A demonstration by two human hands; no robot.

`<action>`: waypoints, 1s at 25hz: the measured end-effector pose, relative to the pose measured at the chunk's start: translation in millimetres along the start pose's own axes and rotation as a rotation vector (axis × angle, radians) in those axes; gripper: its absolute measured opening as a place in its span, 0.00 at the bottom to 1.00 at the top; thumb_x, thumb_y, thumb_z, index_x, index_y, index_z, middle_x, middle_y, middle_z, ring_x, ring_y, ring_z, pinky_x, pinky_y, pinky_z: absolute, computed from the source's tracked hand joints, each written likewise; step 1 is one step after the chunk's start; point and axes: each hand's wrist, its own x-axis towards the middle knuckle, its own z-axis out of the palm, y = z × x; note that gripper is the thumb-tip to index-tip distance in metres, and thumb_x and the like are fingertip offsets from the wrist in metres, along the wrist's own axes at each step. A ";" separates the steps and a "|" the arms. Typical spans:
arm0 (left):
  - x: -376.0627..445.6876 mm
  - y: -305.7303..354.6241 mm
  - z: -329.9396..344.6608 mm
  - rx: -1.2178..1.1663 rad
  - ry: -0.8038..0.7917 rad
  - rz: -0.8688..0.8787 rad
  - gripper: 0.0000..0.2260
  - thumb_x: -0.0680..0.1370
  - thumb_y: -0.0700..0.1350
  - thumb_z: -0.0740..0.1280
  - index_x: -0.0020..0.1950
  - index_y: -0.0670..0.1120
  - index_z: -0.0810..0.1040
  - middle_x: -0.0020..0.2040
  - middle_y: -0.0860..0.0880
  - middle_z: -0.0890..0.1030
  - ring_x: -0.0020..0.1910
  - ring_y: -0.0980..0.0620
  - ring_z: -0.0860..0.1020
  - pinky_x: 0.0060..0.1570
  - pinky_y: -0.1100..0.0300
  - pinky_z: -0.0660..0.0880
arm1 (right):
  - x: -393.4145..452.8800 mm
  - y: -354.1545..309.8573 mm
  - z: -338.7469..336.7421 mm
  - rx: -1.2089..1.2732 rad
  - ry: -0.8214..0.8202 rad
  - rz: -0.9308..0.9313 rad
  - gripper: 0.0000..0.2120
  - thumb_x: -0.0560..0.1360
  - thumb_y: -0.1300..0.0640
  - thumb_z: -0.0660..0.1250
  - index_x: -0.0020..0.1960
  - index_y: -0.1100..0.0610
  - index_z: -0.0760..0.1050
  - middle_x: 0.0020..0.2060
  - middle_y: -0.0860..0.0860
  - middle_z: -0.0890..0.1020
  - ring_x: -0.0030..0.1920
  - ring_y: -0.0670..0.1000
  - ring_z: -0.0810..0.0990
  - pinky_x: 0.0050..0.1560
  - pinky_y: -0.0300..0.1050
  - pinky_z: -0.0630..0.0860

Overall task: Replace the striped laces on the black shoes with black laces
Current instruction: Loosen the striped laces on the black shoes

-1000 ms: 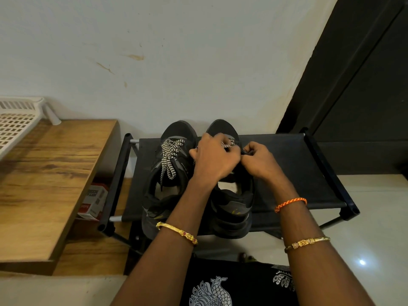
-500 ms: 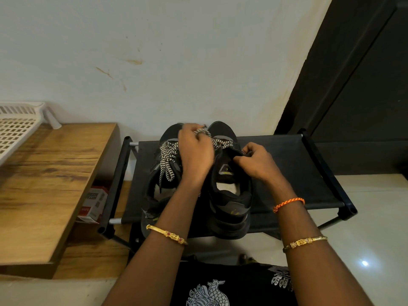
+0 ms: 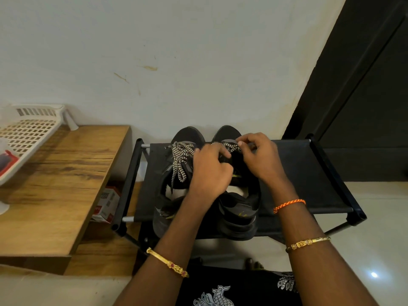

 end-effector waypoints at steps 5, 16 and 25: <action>4.5 -11.9 12.5 0.145 -0.107 -0.110 0.12 0.74 0.45 0.62 0.55 0.42 0.76 0.55 0.44 0.74 0.57 0.43 0.73 0.62 0.47 0.69 | 2.4 -3.0 8.4 -0.352 -0.252 0.019 0.15 0.75 0.59 0.63 0.61 0.51 0.77 0.54 0.56 0.72 0.55 0.56 0.74 0.51 0.48 0.74; 7.5 -22.4 32.0 0.247 -0.032 -0.099 0.16 0.79 0.42 0.59 0.67 0.46 0.72 0.60 0.40 0.68 0.55 0.38 0.74 0.56 0.51 0.68 | 2.7 -7.4 15.9 -0.356 -0.058 0.080 0.04 0.74 0.51 0.65 0.44 0.49 0.79 0.48 0.51 0.76 0.45 0.53 0.75 0.43 0.43 0.67; 4.4 -21.8 34.4 0.219 0.022 -0.115 0.15 0.80 0.43 0.58 0.66 0.48 0.72 0.58 0.42 0.69 0.53 0.41 0.75 0.53 0.53 0.70 | 14.0 -5.2 8.4 0.850 0.151 0.803 0.07 0.76 0.62 0.62 0.53 0.62 0.76 0.33 0.51 0.82 0.24 0.41 0.75 0.24 0.33 0.69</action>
